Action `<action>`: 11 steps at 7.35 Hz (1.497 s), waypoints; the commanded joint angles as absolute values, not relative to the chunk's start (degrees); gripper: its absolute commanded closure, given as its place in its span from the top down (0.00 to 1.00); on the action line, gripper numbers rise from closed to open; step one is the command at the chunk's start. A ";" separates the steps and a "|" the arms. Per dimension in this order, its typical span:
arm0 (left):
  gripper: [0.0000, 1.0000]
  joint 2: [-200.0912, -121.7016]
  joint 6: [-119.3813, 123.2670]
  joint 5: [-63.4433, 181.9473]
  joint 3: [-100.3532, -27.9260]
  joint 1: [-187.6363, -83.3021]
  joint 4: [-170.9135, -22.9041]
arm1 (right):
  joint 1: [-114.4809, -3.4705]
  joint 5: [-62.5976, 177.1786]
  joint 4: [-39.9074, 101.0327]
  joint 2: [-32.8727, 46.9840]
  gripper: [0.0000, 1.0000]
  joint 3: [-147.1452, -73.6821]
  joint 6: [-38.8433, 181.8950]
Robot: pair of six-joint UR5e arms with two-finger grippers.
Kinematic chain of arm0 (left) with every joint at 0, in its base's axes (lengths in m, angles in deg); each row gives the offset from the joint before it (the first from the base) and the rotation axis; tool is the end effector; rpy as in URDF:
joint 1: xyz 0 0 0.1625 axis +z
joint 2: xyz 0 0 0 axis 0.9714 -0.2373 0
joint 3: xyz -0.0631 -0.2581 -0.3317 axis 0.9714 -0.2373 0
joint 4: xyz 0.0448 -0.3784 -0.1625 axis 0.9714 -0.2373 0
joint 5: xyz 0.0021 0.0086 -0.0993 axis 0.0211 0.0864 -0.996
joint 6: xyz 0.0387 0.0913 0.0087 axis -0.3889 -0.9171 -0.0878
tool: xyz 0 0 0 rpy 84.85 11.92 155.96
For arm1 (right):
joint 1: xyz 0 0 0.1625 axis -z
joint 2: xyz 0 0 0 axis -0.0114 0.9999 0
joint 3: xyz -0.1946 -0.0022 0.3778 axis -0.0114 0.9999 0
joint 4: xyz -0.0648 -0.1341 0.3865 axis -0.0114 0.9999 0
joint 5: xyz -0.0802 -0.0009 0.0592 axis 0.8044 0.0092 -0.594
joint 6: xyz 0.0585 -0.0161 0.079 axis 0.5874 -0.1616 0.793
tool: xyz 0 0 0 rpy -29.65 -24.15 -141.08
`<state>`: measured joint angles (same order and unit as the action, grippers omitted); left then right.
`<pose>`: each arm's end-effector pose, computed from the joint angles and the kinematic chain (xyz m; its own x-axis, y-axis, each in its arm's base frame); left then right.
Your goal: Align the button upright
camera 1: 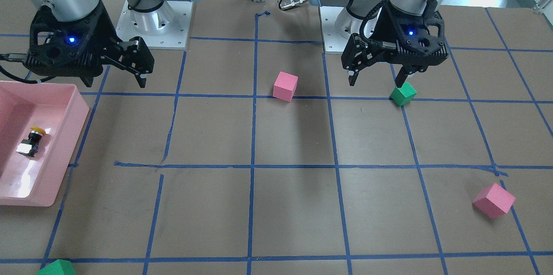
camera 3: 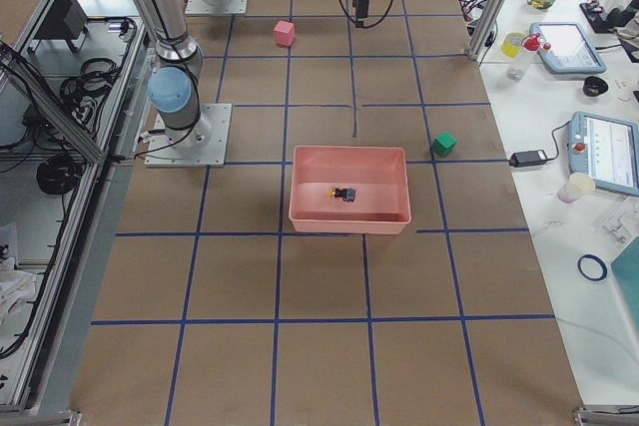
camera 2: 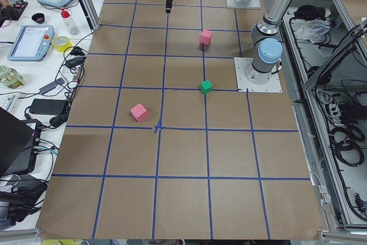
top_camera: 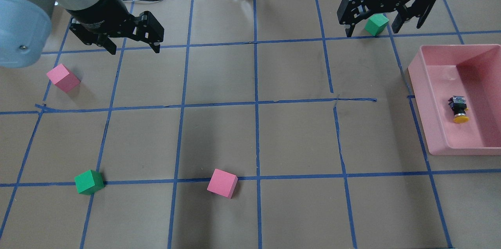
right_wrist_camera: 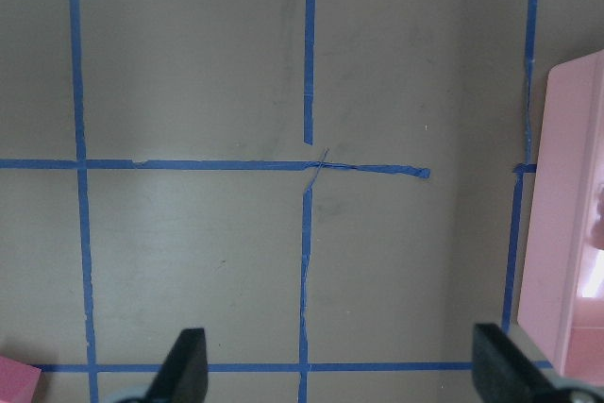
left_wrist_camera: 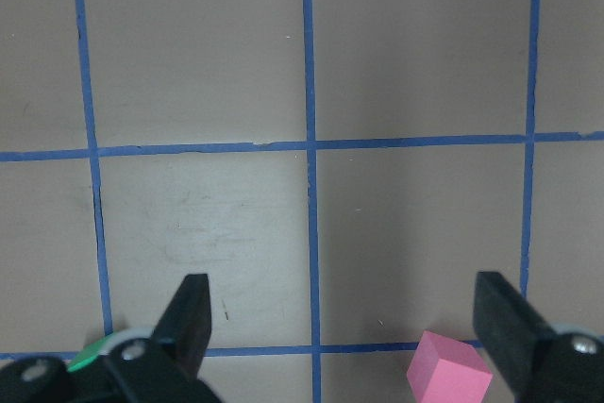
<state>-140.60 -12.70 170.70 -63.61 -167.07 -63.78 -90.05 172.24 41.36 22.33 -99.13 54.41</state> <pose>-0.1404 -0.4964 0.5028 -0.9999 0.0126 0.0017 0.0123 0.9922 -0.1238 0.1365 -0.5277 0.5118 -0.9992 -0.0224 0.0338 -0.0230 0.9996 -0.0172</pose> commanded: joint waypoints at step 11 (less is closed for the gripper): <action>1.00 -140.60 -12.70 170.52 -63.61 -167.07 -63.77 | -72.33 172.16 46.26 17.33 1.00 -99.15 43.89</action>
<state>-140.60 -12.70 170.59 -63.61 -167.11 -63.77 -77.57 172.06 44.15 18.99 -98.90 46.57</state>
